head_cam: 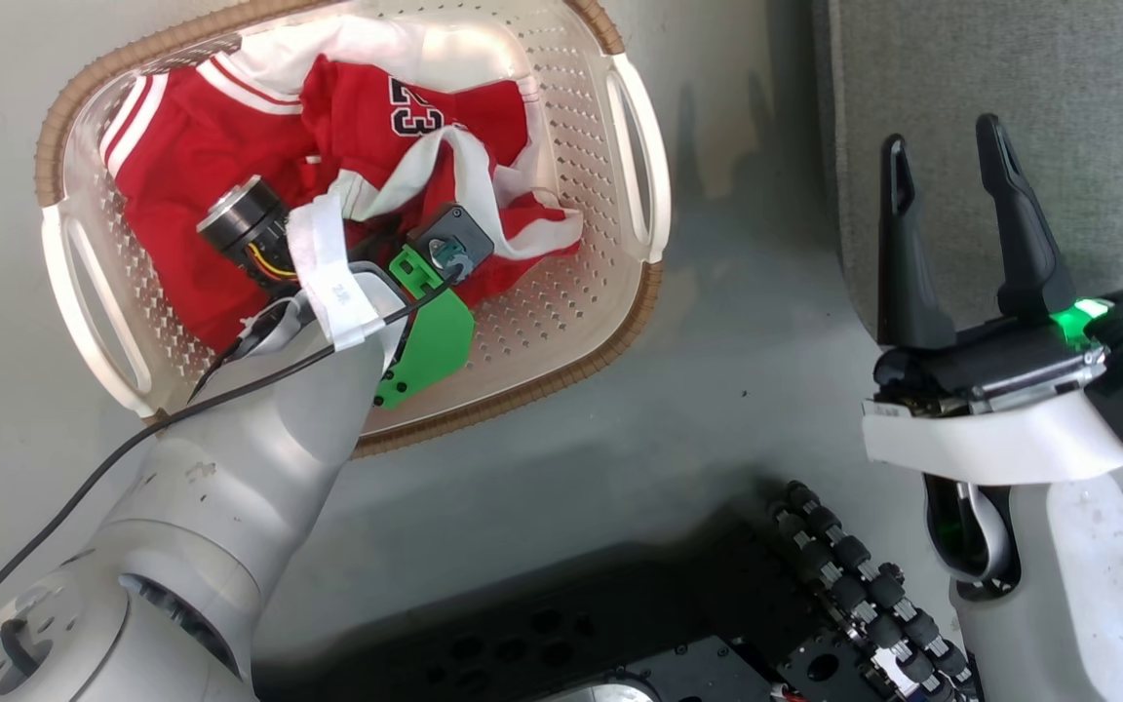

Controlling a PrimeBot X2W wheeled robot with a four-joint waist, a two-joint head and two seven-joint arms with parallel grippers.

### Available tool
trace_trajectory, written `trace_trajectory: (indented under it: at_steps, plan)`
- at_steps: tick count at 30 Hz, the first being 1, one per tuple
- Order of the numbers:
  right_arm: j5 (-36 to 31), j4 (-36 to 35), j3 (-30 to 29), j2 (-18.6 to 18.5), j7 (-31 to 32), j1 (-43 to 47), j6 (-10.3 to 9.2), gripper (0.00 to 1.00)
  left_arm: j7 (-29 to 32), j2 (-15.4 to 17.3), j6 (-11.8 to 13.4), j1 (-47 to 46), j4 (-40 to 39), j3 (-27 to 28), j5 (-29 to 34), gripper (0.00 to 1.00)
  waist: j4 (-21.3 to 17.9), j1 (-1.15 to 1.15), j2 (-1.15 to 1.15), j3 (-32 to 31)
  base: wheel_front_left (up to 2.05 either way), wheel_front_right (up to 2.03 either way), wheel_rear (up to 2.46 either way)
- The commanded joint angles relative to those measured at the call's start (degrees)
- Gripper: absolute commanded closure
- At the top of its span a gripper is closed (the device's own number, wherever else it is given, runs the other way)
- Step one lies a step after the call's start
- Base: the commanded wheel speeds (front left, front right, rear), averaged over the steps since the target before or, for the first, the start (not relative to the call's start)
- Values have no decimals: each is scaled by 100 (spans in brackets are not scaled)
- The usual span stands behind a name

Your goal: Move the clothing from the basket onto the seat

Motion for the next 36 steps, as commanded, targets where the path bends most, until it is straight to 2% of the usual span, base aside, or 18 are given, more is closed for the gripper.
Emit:
trace_trajectory:
  at_steps: [1,8,20,30,33,36]
  plan:
    - [48,25,13,-6,-20,-127,0,0,-98,33,68,-108,38,2,-21,100,-33,0,0,-57,0,0,0]
    - [-79,271,-86,-6,-19,-283,0,0,-506,31,248,180,14,54,-261,100,22,0,0,-537,0,0,0]
    - [-437,616,-247,-11,-20,58,0,0,-1234,26,557,996,-314,92,-835,100,490,0,0,-1980,0,0,0]
    - [-627,828,-311,-11,-20,541,0,0,-1669,24,1000,1763,-667,199,-1282,100,909,0,0,-3169,0,0,0]
    - [-644,879,-296,-13,-20,656,-1,0,-1673,45,1173,1919,-1081,308,-1212,100,1013,0,0,-3470,0,0,0]
    - [-639,932,-283,-11,-20,758,-1,0,-1669,242,1357,2195,-1702,488,-1026,100,1111,0,0,-3743,0,0,0]
